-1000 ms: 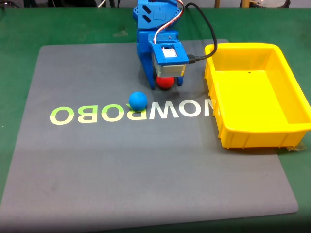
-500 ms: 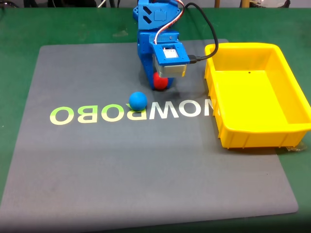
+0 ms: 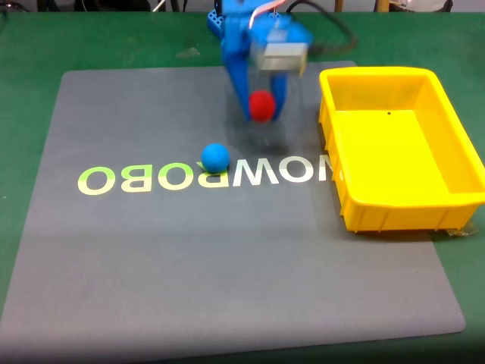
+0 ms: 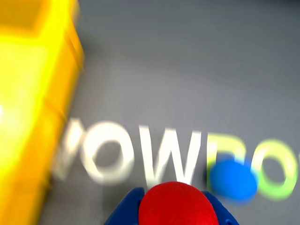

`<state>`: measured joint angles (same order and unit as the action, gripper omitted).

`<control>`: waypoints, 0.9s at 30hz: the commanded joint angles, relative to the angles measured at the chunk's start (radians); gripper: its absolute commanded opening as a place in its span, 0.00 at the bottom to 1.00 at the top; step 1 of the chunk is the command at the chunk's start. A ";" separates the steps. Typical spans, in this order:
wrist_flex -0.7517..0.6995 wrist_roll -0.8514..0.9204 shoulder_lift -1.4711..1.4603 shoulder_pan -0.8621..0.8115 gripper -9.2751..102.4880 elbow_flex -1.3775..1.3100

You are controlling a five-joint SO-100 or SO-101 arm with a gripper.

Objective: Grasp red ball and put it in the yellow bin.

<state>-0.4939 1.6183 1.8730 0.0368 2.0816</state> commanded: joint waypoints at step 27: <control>0.035 -0.060 -0.040 0.465 0.09 -0.330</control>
<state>-0.4786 1.5524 1.8316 0.4893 1.8178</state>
